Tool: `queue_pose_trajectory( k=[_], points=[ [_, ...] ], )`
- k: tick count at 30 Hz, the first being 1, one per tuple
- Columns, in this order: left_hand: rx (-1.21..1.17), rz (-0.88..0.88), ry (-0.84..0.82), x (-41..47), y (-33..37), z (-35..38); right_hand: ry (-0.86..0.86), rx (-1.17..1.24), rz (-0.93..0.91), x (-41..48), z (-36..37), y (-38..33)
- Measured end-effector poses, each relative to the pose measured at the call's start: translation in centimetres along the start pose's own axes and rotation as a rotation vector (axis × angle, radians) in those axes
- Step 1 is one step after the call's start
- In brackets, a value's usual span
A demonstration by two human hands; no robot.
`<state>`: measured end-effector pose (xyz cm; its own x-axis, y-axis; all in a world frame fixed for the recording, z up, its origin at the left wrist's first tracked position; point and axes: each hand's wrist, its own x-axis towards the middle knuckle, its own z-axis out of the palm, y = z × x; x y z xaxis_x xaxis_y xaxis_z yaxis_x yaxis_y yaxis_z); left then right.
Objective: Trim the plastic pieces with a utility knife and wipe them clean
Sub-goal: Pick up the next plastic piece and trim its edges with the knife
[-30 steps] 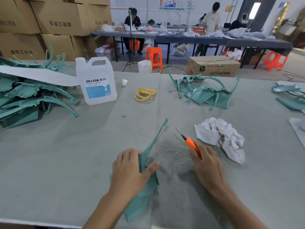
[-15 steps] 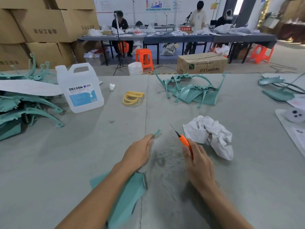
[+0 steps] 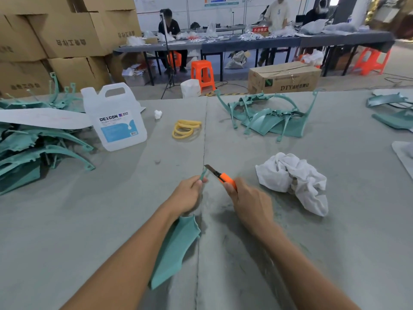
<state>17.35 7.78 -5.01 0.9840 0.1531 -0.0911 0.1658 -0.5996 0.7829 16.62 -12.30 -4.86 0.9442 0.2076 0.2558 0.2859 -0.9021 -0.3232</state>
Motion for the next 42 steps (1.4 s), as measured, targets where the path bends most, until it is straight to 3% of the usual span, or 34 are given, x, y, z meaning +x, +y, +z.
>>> queue_pose_trajectory(
  k=[6, 16, 20, 28, 37, 42],
  points=[
    [-0.054, -0.079, -0.013, -0.2, 0.1, 0.1, -0.067, -0.009, 0.008, 0.8, 0.3, 0.1],
    [-0.009, -0.023, -0.007, -1.2, 1.1, 0.3, -0.098, -0.06, 0.011, 1.0, 0.4, -0.2],
    [0.037, 0.019, 0.004, -1.1, 0.5, 0.5, -0.129, 0.169, 0.176, 1.9, -0.1, 0.6],
    [0.047, 0.022, 0.03, -0.6, 0.0, 0.8, -0.139, 0.103, 0.078, 1.7, 0.2, 0.8],
    [0.043, 0.04, 0.056, -1.0, -0.1, 0.8, -0.191, 0.159, 0.172, 2.7, 0.4, 0.9],
    [0.004, 0.008, 0.065, -0.9, 0.1, 0.7, -0.106, 0.119, 0.078, 1.5, 0.4, 0.9]
  ],
)
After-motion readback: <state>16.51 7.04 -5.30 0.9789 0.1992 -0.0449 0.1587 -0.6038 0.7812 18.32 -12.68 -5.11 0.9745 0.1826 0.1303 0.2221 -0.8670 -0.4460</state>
